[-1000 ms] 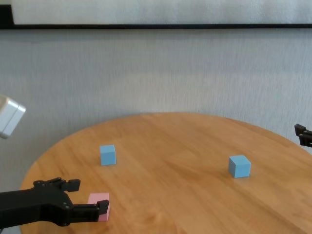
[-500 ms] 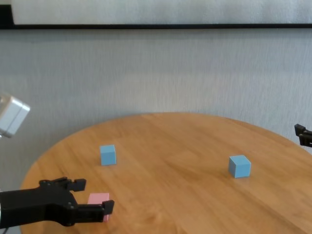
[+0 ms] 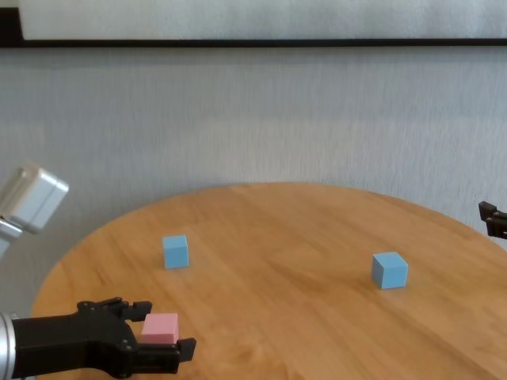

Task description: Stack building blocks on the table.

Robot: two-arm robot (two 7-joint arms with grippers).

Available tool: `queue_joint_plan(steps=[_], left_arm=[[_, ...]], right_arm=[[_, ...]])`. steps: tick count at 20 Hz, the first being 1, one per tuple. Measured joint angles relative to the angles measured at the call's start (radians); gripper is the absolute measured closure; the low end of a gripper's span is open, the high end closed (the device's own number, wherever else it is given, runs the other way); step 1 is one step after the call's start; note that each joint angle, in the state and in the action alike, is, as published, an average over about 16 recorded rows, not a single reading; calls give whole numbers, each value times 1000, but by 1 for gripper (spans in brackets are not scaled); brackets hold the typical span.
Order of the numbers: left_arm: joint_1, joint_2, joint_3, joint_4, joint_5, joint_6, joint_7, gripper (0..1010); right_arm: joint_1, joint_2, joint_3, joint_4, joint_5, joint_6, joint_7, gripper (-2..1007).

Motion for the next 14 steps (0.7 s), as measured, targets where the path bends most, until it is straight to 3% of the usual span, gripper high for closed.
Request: queue_joint_plan(steps=[14], left_arm=[[-40, -20, 21, 71, 19, -3, -16, 9]], right_arm=[[0, 0, 0, 0, 0, 0, 0, 5]])
